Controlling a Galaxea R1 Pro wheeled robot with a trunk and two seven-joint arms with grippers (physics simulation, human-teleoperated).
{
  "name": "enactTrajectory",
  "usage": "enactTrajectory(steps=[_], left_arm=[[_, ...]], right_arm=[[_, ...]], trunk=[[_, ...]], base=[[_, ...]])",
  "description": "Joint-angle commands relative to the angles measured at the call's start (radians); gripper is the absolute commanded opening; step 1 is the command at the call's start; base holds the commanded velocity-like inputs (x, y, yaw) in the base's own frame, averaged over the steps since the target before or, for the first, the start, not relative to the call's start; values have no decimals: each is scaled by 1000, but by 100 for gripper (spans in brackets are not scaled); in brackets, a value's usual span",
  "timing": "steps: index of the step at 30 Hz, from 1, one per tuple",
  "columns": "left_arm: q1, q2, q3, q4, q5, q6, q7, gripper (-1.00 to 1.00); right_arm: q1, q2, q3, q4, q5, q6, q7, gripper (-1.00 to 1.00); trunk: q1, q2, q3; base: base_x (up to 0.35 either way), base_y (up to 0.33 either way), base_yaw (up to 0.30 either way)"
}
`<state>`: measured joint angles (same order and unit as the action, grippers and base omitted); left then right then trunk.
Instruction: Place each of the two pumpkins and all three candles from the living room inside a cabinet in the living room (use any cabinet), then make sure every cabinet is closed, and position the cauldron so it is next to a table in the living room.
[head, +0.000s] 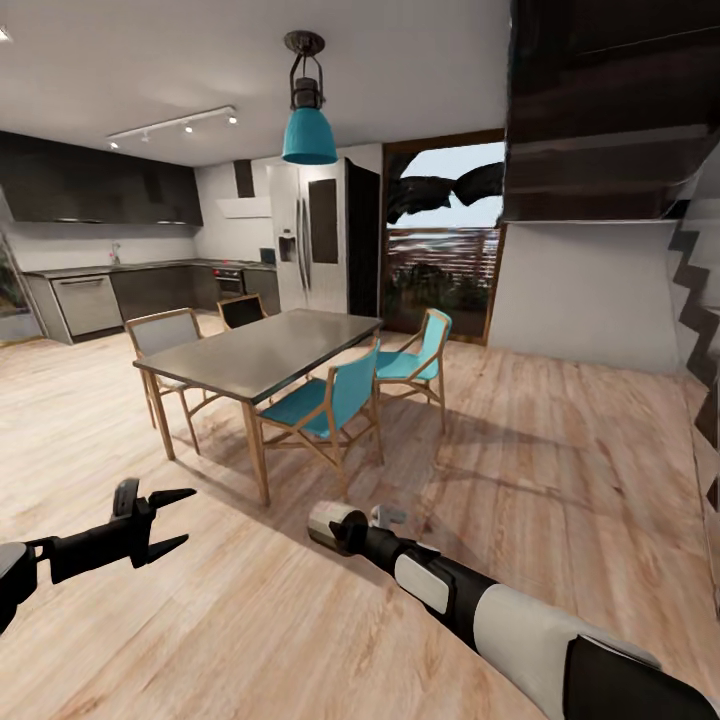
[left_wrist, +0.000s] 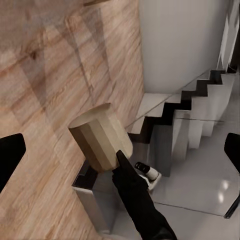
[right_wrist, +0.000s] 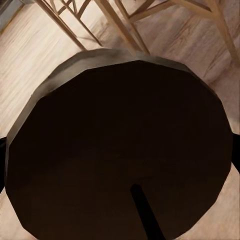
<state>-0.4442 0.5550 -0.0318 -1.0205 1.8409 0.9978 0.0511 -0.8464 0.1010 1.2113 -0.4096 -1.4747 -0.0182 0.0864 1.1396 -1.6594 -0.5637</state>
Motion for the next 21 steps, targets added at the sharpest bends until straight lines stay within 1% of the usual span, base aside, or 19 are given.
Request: enactTrajectory(steps=[1,21], left_arm=[[-1,1,-2,0,9,1,5,100],[-1,1,-2,0,9,1,6,100]], right_arm=[[-2,0,7,1,-13,-2,6,-100],[-2,1,11,0,-13,-2,6,-100]], trunk=[[0,-1,0],[0,-1,11]], base=[[271,244,244],[256,256,245]])
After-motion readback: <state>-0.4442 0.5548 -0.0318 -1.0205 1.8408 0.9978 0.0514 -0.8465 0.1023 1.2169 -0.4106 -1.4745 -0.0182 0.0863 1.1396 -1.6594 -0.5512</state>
